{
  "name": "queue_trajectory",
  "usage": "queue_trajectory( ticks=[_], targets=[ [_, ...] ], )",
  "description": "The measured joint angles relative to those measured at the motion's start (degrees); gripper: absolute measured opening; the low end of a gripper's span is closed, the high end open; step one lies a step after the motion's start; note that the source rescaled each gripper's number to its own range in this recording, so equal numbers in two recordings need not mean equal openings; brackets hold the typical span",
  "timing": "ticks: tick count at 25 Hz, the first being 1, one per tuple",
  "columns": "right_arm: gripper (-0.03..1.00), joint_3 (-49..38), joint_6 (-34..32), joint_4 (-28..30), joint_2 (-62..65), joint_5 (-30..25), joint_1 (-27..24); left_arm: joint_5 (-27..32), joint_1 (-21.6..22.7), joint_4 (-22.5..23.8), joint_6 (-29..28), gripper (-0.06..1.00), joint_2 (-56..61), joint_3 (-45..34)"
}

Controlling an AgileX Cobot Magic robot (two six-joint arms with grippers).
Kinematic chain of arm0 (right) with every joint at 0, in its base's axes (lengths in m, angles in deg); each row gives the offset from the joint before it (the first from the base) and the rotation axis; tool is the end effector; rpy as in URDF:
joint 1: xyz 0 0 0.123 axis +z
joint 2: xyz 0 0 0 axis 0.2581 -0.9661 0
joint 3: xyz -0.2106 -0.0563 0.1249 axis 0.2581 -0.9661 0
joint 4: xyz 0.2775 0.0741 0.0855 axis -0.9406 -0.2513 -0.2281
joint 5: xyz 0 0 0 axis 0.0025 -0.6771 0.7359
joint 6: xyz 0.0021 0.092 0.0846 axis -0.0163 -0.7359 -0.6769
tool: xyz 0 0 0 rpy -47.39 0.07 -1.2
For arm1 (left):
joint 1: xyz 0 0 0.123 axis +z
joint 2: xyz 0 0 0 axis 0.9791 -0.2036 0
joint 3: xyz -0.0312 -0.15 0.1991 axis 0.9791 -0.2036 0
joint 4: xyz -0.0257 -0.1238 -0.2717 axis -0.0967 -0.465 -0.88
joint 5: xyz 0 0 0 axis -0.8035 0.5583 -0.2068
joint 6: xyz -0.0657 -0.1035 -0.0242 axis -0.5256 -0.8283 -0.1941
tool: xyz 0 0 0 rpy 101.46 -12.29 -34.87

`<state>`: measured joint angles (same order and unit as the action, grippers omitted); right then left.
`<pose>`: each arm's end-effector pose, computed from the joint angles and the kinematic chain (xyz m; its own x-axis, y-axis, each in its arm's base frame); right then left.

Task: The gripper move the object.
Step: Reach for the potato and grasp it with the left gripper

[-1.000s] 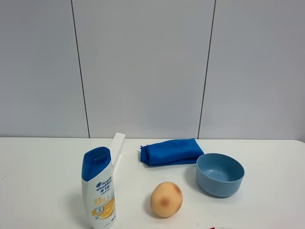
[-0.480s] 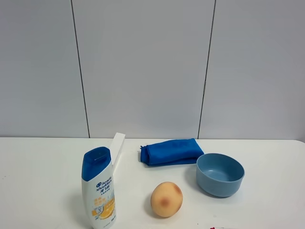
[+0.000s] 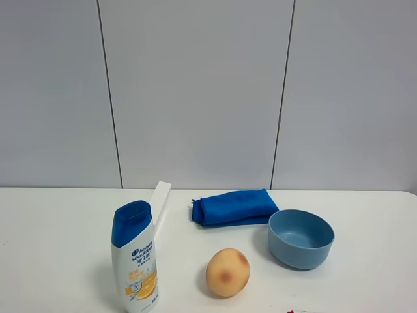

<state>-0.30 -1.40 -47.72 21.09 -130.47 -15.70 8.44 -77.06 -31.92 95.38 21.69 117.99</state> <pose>0.1009 -0.0040 0.2857 -0.4580 0.0030 -0.8889 0.0303 0.9995 -0.0123 0.1523 -0.0085 0.2973 -0.6343 0.0351 -0.7723 0.0820 0.9964 -0.0221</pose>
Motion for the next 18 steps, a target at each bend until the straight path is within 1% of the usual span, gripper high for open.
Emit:
queue_trajectory(
  ticks=[4, 8, 12, 14, 18],
  targets=[
    [1.00, 0.00, 0.00, 0.02, 0.00, 0.00, 0.00, -0.89, 0.00, 1.08, 0.00, 1.00, -10.79, 5.30],
    [1.00, 0.00, 0.00, 0.02, 0.00, 0.00, 0.00, -5.06, 0.00, 0.90, 0.00, 1.00, -19.56, 7.90],
    [1.00, 0.00, 0.00, 0.02, 0.00, 0.00, 0.00, -10.16, -0.24, -0.88, 0.00, 1.00, -25.55, 8.37],
    [1.00, 0.00, 0.00, 0.02, 0.00, 0.00, 0.00, -12.25, -1.91, -0.92, 0.00, 1.00, -27.42, 8.37],
    [1.00, 0.00, 0.00, 0.02, 0.00, 0.00, 0.00, -16.67, -9.53, -1.10, -0.13, 1.00, -30.27, 8.37]
  ],
)
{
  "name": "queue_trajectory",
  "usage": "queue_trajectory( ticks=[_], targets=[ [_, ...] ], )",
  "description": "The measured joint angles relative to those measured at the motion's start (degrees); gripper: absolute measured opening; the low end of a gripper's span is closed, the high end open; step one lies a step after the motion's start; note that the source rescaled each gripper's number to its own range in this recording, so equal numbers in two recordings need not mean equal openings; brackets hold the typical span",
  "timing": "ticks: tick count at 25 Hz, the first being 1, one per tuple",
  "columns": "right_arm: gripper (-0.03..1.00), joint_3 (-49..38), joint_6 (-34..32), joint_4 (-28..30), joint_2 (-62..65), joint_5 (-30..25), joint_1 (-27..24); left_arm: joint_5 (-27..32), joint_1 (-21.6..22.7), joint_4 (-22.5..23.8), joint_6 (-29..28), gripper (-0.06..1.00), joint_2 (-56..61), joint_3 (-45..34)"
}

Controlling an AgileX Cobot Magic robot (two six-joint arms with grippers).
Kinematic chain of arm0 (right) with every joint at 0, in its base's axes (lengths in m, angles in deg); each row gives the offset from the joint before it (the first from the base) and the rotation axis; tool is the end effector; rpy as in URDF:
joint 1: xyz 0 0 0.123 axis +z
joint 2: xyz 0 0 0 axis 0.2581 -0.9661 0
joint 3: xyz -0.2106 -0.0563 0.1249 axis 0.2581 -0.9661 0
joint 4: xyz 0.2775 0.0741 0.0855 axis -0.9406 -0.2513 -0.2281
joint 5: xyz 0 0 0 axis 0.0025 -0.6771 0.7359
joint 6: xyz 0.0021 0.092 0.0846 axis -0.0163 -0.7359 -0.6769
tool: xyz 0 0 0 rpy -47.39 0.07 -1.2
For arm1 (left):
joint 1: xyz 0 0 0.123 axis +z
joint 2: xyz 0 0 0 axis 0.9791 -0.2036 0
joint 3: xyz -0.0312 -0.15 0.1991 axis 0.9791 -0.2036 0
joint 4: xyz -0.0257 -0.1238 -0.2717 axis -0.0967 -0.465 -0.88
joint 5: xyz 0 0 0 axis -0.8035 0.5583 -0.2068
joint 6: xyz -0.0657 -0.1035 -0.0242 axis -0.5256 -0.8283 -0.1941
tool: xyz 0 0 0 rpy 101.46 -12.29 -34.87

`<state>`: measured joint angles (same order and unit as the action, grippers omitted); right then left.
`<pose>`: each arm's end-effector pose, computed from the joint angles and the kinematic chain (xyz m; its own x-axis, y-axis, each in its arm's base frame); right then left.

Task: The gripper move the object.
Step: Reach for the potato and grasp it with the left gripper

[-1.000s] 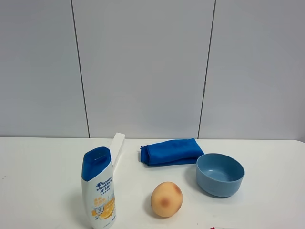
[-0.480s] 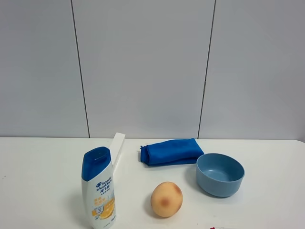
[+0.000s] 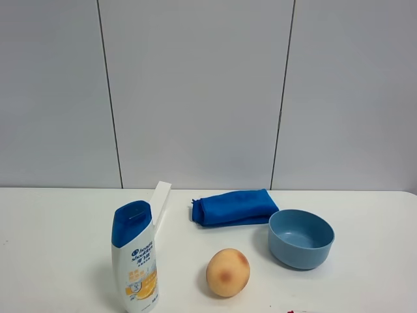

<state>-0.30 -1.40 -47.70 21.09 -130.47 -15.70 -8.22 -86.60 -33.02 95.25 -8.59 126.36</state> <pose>0.1009 -0.0040 0.2857 -0.4580 0.0028 -0.8889 0.0305 0.9995 -0.0126 0.2615 -0.0495 0.2697 -0.6953 0.1099 -0.7103 0.2118 0.9757 -0.0564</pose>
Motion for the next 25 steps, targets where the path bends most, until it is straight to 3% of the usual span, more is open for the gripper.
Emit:
queue_trajectory(
  ticks=[6, 13, 20, 25],
  targets=[
    [1.00, 0.00, 0.00, 0.00, 0.00, 0.00, 0.00, -2.80, -14.31, -1.69, -1.99, 1.00, -8.28, 4.12],
    [1.00, 0.00, 0.00, 0.00, 0.00, 0.00, 0.00, 3.00, -27.95, -1.88, -2.26, 1.00, -23.26, 20.44],
    [1.00, 0.00, 0.00, 0.00, 0.00, 0.00, 0.00, 10.12, -34.48, -0.26, -2.21, 1.00, -35.59, 34.51],
    [1.00, 0.00, 0.00, 0.00, 0.00, 0.00, 0.00, 13.35, -36.67, 0.54, -0.99, 1.00, -43.35, 37.34]
  ],
)
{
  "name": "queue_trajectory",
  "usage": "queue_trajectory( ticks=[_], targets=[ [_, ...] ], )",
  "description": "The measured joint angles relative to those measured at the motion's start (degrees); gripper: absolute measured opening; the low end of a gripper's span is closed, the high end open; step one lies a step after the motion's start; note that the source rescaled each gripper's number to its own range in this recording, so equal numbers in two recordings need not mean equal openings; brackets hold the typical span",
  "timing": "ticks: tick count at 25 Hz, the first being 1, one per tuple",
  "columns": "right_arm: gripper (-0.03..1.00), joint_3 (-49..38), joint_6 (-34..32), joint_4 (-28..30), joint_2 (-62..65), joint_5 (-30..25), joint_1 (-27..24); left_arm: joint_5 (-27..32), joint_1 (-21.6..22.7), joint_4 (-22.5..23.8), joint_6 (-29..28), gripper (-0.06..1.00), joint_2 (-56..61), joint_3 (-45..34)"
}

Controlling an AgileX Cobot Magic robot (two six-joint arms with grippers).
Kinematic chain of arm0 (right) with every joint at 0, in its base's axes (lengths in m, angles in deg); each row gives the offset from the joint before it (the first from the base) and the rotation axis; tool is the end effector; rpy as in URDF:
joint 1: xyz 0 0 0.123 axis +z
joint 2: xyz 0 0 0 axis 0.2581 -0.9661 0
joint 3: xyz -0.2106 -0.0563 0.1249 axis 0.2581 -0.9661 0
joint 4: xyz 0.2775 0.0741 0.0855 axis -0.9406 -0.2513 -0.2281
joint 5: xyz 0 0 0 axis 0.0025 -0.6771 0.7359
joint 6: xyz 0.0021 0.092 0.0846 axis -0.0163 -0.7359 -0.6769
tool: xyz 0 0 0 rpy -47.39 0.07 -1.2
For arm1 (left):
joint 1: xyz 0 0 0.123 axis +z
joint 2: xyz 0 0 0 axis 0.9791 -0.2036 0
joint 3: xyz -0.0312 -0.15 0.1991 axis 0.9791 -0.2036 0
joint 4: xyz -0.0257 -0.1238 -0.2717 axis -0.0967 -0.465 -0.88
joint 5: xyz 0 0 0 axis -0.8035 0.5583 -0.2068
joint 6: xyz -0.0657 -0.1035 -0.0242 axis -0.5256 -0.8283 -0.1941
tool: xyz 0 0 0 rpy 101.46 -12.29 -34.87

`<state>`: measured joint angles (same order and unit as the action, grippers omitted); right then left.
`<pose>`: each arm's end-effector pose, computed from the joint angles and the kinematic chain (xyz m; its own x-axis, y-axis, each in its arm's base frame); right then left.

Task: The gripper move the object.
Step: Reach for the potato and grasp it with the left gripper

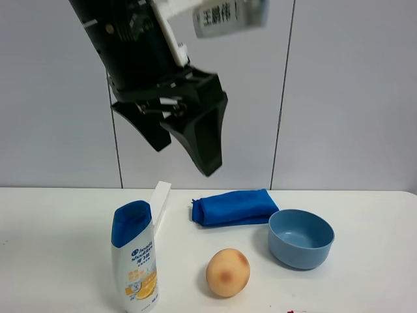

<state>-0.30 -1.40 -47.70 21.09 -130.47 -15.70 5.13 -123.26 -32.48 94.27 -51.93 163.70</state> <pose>0.1009 -0.0040 0.2857 -0.4580 0.0028 -0.8889 0.0305 0.9995 -0.0126 0.2851 -0.3026 0.2378 -0.6227 0.6490 -0.4371 0.7458 0.6613 -0.0805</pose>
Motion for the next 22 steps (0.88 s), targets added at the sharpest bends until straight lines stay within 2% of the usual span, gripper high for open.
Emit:
queue_trajectory(
  ticks=[6, 14, 22],
  targets=[
    [1.00, 0.00, 0.00, 0.00, 0.00, 0.00, 0.00, -0.43, -0.73, 1.86, 2.02, 1.00, -5.57, -0.01],
    [1.00, 0.00, 0.00, 0.00, 0.00, 0.00, 0.00, -12.34, -2.36, 2.00, 2.76, 1.00, -8.83, 0.08],
    [1.00, 0.00, 0.00, 0.00, 0.00, 0.00, 0.00, -14.30, -2.36, 2.30, 3.34, 1.00, -15.57, 0.08]
  ],
)
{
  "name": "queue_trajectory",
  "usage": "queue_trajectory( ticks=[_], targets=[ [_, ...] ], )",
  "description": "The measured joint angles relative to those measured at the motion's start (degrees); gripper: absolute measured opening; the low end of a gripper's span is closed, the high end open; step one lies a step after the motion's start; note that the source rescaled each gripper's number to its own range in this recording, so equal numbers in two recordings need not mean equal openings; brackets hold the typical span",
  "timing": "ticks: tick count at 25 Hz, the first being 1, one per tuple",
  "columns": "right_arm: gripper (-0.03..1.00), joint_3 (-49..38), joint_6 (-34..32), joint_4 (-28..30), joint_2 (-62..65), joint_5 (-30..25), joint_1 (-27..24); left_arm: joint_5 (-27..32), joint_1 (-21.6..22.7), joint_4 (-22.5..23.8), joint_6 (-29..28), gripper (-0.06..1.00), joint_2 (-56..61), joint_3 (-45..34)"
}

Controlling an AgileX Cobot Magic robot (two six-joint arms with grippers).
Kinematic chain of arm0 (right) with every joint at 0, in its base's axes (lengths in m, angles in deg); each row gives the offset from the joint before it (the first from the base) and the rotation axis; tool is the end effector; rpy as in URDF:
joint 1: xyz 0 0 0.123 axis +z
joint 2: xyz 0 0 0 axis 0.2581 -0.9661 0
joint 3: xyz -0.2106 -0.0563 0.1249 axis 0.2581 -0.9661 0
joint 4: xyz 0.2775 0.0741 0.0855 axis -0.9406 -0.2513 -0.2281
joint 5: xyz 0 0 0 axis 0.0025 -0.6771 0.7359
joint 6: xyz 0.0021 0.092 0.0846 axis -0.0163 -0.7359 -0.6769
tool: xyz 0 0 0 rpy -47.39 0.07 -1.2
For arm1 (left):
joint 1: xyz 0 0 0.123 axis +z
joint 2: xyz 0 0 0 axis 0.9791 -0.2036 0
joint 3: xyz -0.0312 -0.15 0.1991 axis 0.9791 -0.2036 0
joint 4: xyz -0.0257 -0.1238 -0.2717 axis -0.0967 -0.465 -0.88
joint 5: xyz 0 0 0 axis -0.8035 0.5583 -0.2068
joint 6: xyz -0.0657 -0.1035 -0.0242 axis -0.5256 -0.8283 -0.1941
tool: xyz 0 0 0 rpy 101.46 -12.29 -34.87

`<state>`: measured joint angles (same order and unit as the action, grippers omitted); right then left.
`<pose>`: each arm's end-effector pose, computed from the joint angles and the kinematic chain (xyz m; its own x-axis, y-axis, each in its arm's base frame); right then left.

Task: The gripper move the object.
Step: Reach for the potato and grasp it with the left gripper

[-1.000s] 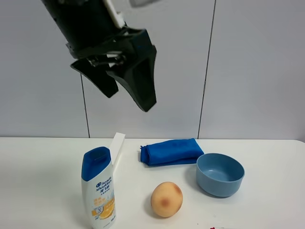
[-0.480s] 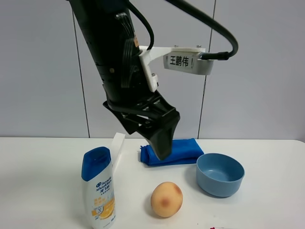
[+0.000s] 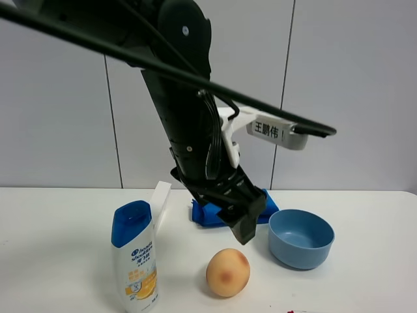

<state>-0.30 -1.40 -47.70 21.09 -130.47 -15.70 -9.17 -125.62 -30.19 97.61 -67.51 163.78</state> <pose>0.1009 -0.0040 0.2857 -0.4580 0.0028 -0.8889 0.0305 0.9995 -0.0126 0.3074 -0.3436 0.1312 -0.5515 0.7221 -0.4177 0.7983 0.6021 -0.0131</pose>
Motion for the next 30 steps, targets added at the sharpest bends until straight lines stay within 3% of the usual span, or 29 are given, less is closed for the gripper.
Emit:
queue_trajectory(
  ticks=[11, 30],
  targets=[
    [1.00, 0.00, 0.00, 0.00, 0.00, 0.00, 0.00, -6.77, 0.00, -0.10, 1.29, 0.99, -6.20, 0.00],
    [1.00, 0.00, 0.00, 0.00, 0.00, 0.00, 0.00, -10.08, 0.56, 0.74, 1.29, 0.97, -9.64, 0.00]
  ],
)
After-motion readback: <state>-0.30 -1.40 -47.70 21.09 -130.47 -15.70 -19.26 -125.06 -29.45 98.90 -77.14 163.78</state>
